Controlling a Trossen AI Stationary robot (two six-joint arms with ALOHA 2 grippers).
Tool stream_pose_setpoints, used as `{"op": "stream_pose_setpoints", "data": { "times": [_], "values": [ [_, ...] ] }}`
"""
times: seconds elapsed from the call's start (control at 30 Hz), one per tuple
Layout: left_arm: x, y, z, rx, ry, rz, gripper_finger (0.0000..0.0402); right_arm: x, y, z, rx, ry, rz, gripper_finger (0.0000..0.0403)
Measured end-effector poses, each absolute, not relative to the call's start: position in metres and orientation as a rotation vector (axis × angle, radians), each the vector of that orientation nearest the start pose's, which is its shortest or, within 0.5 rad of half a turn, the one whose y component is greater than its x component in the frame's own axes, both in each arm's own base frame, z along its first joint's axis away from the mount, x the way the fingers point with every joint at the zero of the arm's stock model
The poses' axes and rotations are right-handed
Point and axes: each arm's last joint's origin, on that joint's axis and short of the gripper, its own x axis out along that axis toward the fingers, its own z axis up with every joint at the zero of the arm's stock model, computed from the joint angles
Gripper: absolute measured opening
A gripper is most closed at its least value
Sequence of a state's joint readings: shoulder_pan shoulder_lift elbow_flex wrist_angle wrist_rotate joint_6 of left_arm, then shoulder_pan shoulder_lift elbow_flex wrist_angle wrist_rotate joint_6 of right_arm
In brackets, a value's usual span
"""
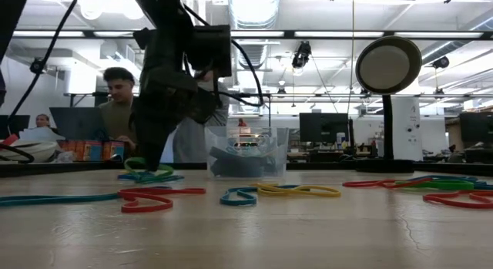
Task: Pick and place rubber bands into bin
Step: Put the green rubber band into the transparent bin
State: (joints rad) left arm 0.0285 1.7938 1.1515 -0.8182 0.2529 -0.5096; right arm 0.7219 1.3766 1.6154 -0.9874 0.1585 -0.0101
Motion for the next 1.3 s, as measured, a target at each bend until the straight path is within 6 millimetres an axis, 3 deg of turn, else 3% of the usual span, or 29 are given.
{"op": "stream_pose_setpoints", "data": {
  "times": [0.13,0.43,0.67,0.97,1.3],
  "values": [
    [0.321,0.001,0.167,-0.614,1.476,0.185,0.001,0.201,0.171,0.413,-0.338,0.682,0.542,0.0068],
    [0.321,0.001,0.167,-0.617,1.476,0.188,0.0076,0.201,0.171,0.413,-0.347,0.68,0.546,0.0068],
    [0.321,0.001,0.167,-0.621,1.477,0.192,0.0078,0.201,0.171,0.413,-0.343,0.681,0.544,0.0068],
    [0.321,-0.002,0.167,-0.598,1.479,0.175,0.0038,0.201,0.171,0.413,-0.34,0.682,0.543,0.0068],
    [0.321,-0.017,0.167,-0.559,1.492,0.121,0.0086,0.201,0.171,0.412,-0.34,0.685,0.543,0.0068]
  ]
}}
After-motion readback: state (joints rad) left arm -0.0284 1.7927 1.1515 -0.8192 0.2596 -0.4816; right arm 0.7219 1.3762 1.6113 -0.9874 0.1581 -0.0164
